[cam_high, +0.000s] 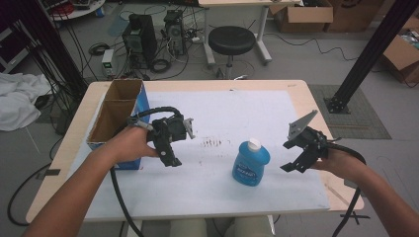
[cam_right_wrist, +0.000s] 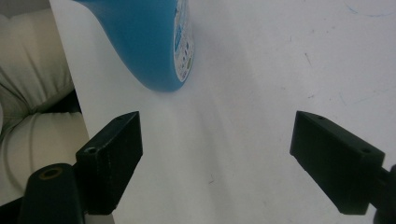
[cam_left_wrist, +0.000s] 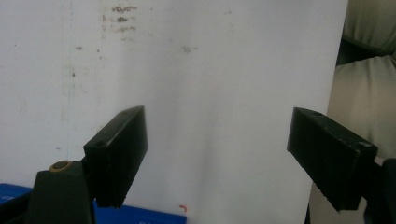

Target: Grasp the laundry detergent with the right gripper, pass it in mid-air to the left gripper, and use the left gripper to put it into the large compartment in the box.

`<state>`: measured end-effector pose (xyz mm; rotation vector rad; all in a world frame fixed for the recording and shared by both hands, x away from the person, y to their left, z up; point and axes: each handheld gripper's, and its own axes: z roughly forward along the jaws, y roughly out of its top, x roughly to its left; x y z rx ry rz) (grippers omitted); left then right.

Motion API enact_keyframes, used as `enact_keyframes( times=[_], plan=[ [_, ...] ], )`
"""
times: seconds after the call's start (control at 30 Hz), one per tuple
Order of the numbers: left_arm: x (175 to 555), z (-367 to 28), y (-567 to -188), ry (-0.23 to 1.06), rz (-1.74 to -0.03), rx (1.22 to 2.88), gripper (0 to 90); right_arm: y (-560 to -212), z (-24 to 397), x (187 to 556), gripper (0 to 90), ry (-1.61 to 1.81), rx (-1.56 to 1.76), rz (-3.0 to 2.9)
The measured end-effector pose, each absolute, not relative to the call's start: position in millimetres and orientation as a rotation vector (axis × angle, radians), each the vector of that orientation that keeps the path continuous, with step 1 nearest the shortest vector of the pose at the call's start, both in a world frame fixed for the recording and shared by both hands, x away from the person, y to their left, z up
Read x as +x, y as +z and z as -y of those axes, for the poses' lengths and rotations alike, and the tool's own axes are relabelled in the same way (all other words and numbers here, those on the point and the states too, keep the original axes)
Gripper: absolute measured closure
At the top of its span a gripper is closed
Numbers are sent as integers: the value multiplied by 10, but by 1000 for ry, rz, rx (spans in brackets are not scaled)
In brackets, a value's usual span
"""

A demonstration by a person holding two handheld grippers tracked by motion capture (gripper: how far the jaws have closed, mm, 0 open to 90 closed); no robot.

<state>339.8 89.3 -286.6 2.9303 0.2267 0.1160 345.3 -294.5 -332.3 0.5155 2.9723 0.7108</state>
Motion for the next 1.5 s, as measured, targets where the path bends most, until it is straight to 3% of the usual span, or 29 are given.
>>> enact_keyframes(
  times=[0.8,1.5],
  plan=[
    [3421,-876,-2886,128,-227,2932,208,-3680,3130,3172,157,1022,671,-2773],
    [3414,-879,-2903,127,-230,2925,208,-3715,3041,2910,157,1309,716,-2574]
  ],
)
